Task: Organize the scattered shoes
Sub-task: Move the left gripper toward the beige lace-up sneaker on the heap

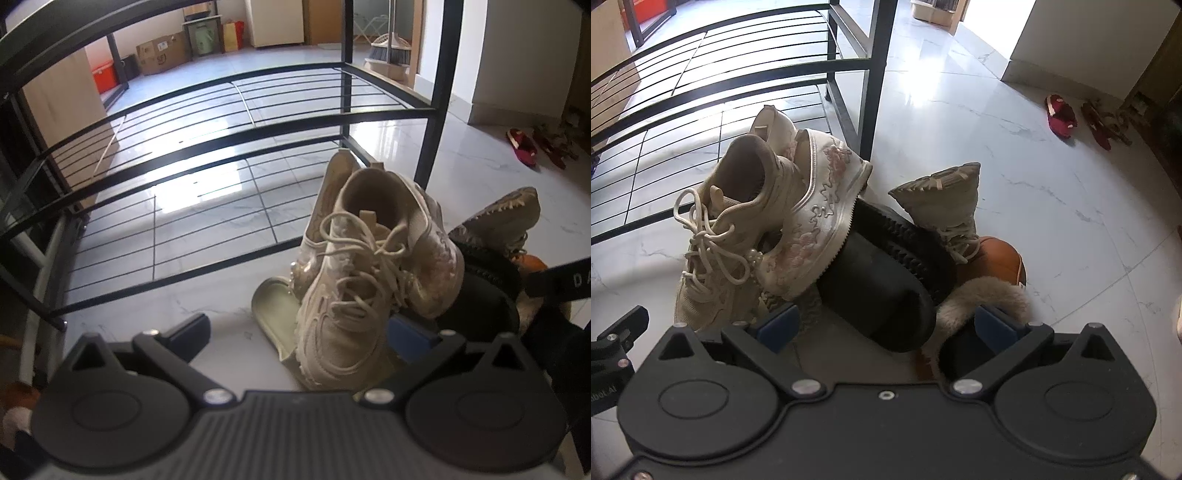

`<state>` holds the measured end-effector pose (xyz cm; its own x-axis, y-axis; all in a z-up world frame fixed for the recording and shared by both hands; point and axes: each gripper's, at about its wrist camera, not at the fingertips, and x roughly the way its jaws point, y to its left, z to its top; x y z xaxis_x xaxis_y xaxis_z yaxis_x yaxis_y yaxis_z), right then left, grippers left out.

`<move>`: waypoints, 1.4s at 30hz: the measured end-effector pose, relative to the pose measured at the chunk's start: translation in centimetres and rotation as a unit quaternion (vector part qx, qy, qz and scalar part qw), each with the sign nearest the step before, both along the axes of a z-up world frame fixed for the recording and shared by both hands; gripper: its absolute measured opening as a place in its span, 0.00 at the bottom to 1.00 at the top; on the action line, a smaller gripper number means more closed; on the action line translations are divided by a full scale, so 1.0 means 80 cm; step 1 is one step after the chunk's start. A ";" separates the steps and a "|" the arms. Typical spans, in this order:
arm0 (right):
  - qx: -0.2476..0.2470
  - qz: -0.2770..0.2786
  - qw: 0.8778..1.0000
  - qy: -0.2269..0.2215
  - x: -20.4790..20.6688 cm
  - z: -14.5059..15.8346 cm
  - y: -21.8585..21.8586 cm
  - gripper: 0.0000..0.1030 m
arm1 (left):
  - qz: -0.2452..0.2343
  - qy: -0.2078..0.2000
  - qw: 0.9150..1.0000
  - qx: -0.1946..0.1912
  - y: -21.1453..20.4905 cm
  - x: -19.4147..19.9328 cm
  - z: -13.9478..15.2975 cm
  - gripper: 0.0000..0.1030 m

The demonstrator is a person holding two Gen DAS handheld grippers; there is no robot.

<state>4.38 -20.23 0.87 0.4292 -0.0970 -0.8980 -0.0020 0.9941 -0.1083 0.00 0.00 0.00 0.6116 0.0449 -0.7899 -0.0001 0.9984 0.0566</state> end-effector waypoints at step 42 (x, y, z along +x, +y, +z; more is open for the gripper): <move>-0.008 0.004 1.000 -0.023 0.002 0.005 0.003 1.00 | 0.007 -0.027 0.997 -0.077 0.011 0.015 -0.013 0.99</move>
